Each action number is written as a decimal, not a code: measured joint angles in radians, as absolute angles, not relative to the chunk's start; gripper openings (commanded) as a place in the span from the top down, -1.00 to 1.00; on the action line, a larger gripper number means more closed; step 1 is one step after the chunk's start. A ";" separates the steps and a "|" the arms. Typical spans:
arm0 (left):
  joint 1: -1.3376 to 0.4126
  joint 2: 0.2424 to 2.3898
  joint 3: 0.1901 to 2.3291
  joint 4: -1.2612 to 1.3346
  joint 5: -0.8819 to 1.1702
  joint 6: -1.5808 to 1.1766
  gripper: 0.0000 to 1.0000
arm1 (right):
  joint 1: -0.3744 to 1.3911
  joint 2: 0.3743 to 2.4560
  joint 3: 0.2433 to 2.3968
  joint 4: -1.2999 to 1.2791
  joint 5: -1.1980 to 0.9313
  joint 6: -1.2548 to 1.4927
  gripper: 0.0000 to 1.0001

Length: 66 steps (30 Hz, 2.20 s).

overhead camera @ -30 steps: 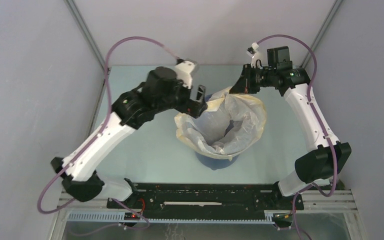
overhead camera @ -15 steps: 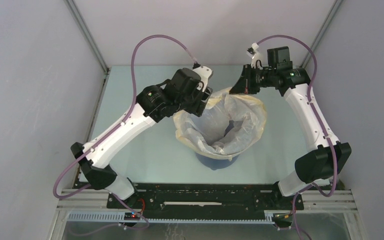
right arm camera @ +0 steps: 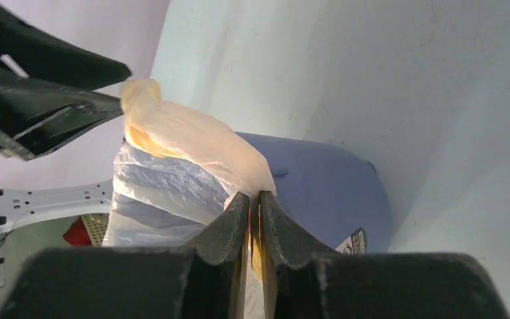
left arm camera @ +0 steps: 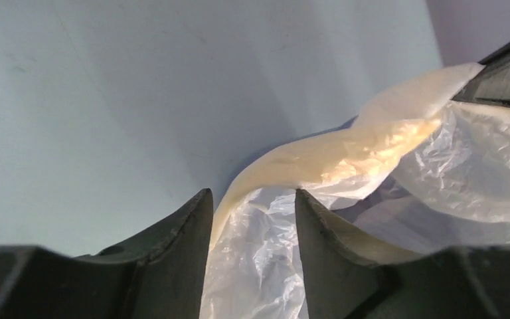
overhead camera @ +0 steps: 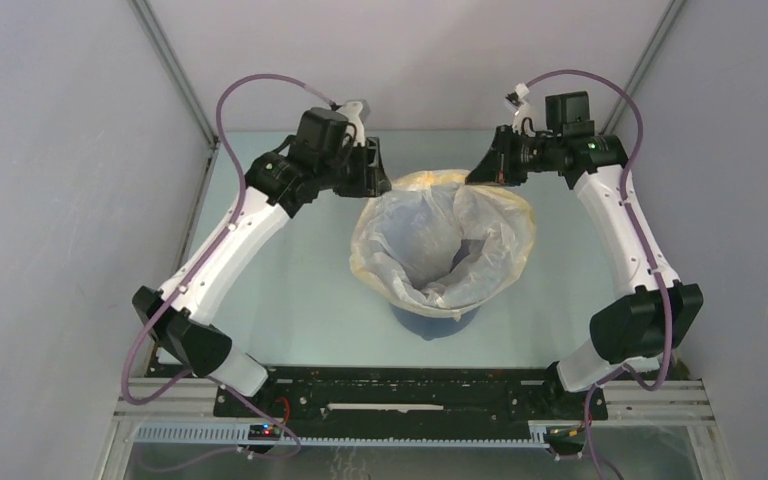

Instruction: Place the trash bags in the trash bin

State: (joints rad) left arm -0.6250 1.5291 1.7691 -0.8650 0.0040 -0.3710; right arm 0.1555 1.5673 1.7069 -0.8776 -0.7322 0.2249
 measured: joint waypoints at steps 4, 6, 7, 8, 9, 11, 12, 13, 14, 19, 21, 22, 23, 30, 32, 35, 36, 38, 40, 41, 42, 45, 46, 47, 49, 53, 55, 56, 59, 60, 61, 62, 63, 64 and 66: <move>-0.519 1.529 1.633 -0.742 0.211 -0.509 0.39 | 0.137 1.588 1.694 -0.858 -0.783 0.253 0.67; -0.485 1.531 1.557 -0.673 0.305 -0.579 0.64 | 0.121 1.597 1.668 -0.834 -0.825 0.282 0.69; -0.472 1.532 1.518 -0.638 0.350 -0.614 0.79 | 0.112 1.602 1.649 -0.820 -0.848 0.299 0.69; -0.463 1.534 1.485 -0.608 0.387 -0.645 0.89 | 0.100 1.606 1.625 -0.805 -0.872 0.320 0.69; -0.455 1.536 1.451 -0.576 0.424 -0.678 0.93 | 0.087 1.610 1.595 -0.784 -0.898 0.344 0.69; -0.440 1.536 1.390 -0.507 0.485 -0.744 0.99 | 0.064 1.612 1.533 -0.736 -0.947 0.390 0.69; -0.436 1.536 1.367 -0.476 0.507 -0.770 0.99 | 0.053 1.613 1.503 -0.715 -0.970 0.414 0.69; -0.428 1.536 1.333 -0.427 0.534 -0.807 0.99 | 0.042 1.615 1.472 -0.694 -0.993 0.439 0.69; -0.422 1.536 1.313 -0.400 0.549 -0.832 0.99 | 0.029 1.620 1.438 -0.667 -1.024 0.472 0.69; -0.391 1.537 1.231 -0.305 0.607 -0.947 1.00 | 0.009 1.680 1.390 -0.646 -1.091 0.536 0.66; -0.387 1.537 1.209 -0.280 0.617 -0.976 1.00 | 0.009 1.695 1.382 -0.646 -1.100 0.538 0.65; -0.387 1.537 1.197 -0.270 0.619 -0.989 0.99 | 0.009 1.697 1.378 -0.649 -1.102 0.538 0.65; -0.387 1.537 1.187 -0.267 0.620 -0.996 0.99 | 0.009 1.698 1.376 -0.655 -1.101 0.538 0.62; -0.387 1.525 1.177 -0.356 0.579 -0.963 0.47 | -0.043 1.676 1.378 -0.748 -1.029 0.470 0.08; -0.388 1.522 1.205 -0.430 0.551 -0.924 0.18 | -0.055 1.659 1.404 -0.820 -0.970 0.425 0.02; -0.387 1.513 1.282 -0.535 0.496 -0.863 -0.24 | -0.065 1.615 1.469 -0.910 -0.863 0.377 -0.16; -0.387 1.503 1.304 -0.561 0.479 -0.845 -0.35 | -0.065 1.591 1.485 -0.931 -0.833 0.370 -0.20; -0.385 1.463 1.340 -0.599 0.445 -0.818 -0.51 | -0.065 1.536 1.515 -0.976 -0.775 0.357 -0.25; -0.378 1.394 1.354 -0.625 0.416 -0.799 -0.62 | -0.065 1.474 1.560 -1.026 -0.703 0.346 -0.30; -0.373 1.364 1.354 -0.634 0.409 -0.792 -0.66 | -0.066 1.437 1.584 -1.048 -0.665 0.342 -0.32; -0.365 1.328 1.354 -0.646 0.398 -0.788 -0.69 | -0.067 1.407 1.601 -1.063 -0.637 0.340 -0.33; -0.339 1.235 1.328 -0.654 0.382 -0.786 -0.73 | -0.079 1.287 1.612 -1.097 -0.557 0.340 -0.34; -0.332 1.200 1.300 -0.648 0.379 -0.793 -0.74 | -0.086 1.247 1.606 -1.105 -0.547 0.344 -0.34; -0.327 1.162 1.260 -0.639 0.381 -0.806 -0.74 | -0.097 1.206 1.590 -1.107 -0.548 0.348 -0.34; -0.324 1.090 1.154 -0.604 0.398 -0.849 -0.75 | -0.123 1.117 1.529 -1.105 -0.557 0.372 -0.37; -0.324 0.993 0.930 -0.504 0.450 -0.974 -0.76 | -0.157 0.963 1.370 -1.096 -0.587 0.425 -0.47; -0.324 0.968 0.833 -0.454 0.472 -1.040 -0.74 | -0.165 0.917 1.301 -1.096 -0.599 0.439 -0.46; -0.324 0.960 0.789 -0.421 0.484 -1.073 -0.70 | -0.168 0.901 1.271 -1.095 -0.613 0.445 -0.45; -0.324 0.950 0.693 -0.337 0.519 -1.151 -0.54 | -0.173 0.884 1.194 -1.060 -0.657 0.467 -0.40; -0.324 0.950 0.670 -0.314 0.529 -1.166 -0.47 | -0.175 0.880 1.168 -1.045 -0.671 0.478 -0.37; -0.324 0.950 0.653 -0.299 0.535 -1.181 -0.40 | -0.175 0.881 1.144 -1.031 -0.683 0.486 -0.34; -0.324 0.950 0.640 -0.288 0.539 -1.189 -0.35 | -0.176 0.884 1.123 -1.018 -0.691 0.495 -0.30; -0.324 0.950 0.628 -0.275 0.544 -1.198 -0.31 | -0.177 0.885 1.103 -1.004 -0.696 0.504 -0.28; -0.324 0.950 0.619 -0.260 0.551 -1.206 -0.34 | -0.177 0.884 1.090 -0.997 -0.698 0.509 -0.30; -0.324 0.954 0.614 -0.242 0.562 -1.216 -0.47 | -0.177 0.884 1.078 -0.994 -0.694 0.512 -0.36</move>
State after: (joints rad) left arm -0.3237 0.9543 0.6140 -0.2424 0.5625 -1.2156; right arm -0.1772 0.8845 1.0779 -0.9936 -0.6941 0.5117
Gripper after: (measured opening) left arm 0.668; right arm 0.648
